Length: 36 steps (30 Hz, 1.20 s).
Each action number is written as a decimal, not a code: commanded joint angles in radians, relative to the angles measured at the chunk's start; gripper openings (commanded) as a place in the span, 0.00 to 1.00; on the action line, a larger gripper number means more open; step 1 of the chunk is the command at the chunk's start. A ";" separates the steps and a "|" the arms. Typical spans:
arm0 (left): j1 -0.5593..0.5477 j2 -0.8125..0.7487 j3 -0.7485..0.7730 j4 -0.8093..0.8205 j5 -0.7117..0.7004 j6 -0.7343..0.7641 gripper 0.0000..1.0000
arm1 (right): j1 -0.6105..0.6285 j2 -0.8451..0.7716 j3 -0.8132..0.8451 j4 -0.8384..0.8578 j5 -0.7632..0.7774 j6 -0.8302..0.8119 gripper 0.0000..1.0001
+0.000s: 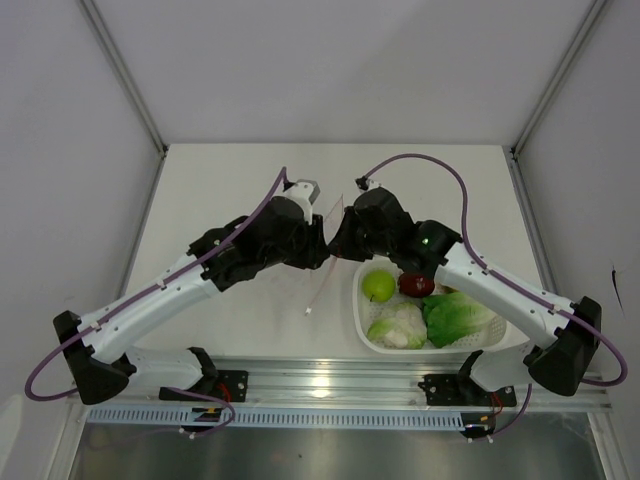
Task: Place the food in the zip-top bag and seal the zipper
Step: Open the zipper of the food storage bag at the center of the board.
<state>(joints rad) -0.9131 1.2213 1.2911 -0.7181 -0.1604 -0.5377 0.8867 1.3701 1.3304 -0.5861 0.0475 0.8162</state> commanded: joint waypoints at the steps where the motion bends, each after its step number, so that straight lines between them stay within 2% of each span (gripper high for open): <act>1: 0.006 0.003 0.002 0.017 -0.031 0.025 0.44 | 0.009 -0.008 0.046 -0.006 0.037 0.017 0.00; 2: 0.006 0.006 0.002 0.016 -0.039 0.024 0.43 | 0.011 -0.009 0.046 -0.006 0.037 0.015 0.00; 4: 0.008 0.009 0.002 0.008 -0.054 0.034 0.33 | 0.012 -0.012 0.043 -0.007 0.035 0.015 0.00; 5: 0.011 0.009 0.005 0.003 -0.073 0.038 0.26 | 0.012 -0.014 0.038 -0.008 0.034 0.014 0.00; 6: 0.016 0.006 0.005 -0.001 -0.079 0.045 0.04 | 0.012 -0.016 0.035 -0.009 0.032 0.005 0.00; 7: 0.019 0.003 0.005 -0.006 -0.090 0.047 0.01 | 0.009 -0.017 0.029 -0.009 0.031 0.000 0.00; 12: 0.039 -0.061 0.005 -0.046 -0.186 0.073 0.01 | -0.043 -0.017 0.009 0.002 -0.049 -0.041 0.00; 20: 0.039 -0.183 0.001 -0.110 -0.244 0.050 0.01 | -0.135 0.029 0.000 0.006 -0.185 -0.143 0.00; 26: 0.039 -0.261 -0.012 -0.127 -0.287 0.038 0.01 | -0.158 0.138 0.024 -0.015 -0.221 -0.203 0.00; 32: 0.039 -0.220 -0.030 -0.149 -0.239 0.045 0.01 | -0.184 0.214 0.019 -0.009 -0.241 -0.230 0.00; 35: 0.039 -0.187 -0.073 -0.107 -0.162 0.035 0.01 | -0.177 0.225 0.024 0.006 -0.264 -0.235 0.00; 36: 0.039 -0.174 -0.090 -0.098 -0.133 0.032 0.01 | -0.170 0.225 0.027 0.009 -0.270 -0.233 0.03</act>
<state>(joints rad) -0.8803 1.0279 1.2350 -0.8448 -0.3614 -0.4969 0.7158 1.5906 1.3300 -0.5892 -0.2127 0.6132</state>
